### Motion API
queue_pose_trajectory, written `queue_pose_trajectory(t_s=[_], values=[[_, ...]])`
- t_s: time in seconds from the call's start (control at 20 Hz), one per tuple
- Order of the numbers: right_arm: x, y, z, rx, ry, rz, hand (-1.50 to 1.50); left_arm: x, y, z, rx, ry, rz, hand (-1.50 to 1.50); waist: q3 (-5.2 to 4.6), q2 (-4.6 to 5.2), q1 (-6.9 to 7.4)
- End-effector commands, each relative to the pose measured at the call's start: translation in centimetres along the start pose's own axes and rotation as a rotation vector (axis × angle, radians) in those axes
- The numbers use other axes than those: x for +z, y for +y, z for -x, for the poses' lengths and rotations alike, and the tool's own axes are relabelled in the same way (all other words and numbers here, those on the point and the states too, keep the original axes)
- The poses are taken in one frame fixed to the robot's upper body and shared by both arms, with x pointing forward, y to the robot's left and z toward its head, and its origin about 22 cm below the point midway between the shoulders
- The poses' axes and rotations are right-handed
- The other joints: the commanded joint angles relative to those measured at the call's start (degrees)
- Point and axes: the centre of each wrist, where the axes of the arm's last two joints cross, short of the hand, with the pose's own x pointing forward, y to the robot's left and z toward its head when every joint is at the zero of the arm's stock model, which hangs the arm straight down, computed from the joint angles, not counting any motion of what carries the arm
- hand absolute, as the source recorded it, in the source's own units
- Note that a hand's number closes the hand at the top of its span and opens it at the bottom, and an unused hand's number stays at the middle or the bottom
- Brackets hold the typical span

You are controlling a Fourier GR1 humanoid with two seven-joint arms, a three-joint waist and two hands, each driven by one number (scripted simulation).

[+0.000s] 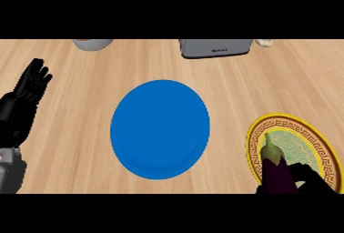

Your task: Pick the eggplant from the plate and place it in the plate

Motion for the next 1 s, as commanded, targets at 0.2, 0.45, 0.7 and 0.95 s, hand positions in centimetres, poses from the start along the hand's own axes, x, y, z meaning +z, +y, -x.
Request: queue_pose_trajectory(t_s=[0.2, 0.45, 0.7, 0.95], values=[[6.1, -1.9, -5.4, -0.170, 0.014, 0.113, 1.50, -1.2, -1.5, -1.6, 0.018, -0.046, 0.054, 0.00, 0.12, 1.53, 3.99], [7.3, 0.0, -7.5, -0.175, 0.010, 0.153, 1.50, -0.7, -3.1, -1.3, 0.031, -0.063, 0.087, 0.00, 0.26, 2.36, 6.43], [5.3, 0.0, -8.1, -0.225, 0.023, 0.133, 1.50, -1.5, -4.1, -2.3, 0.028, -0.084, 0.117, 0.00, 0.39, 3.15, 7.91], [4.2, 1.0, -8.1, -0.251, 0.043, 0.089, 1.50, -1.6, -3.9, -3.1, 0.035, -0.092, 0.155, 0.00, 0.44, 3.38, 9.25]])
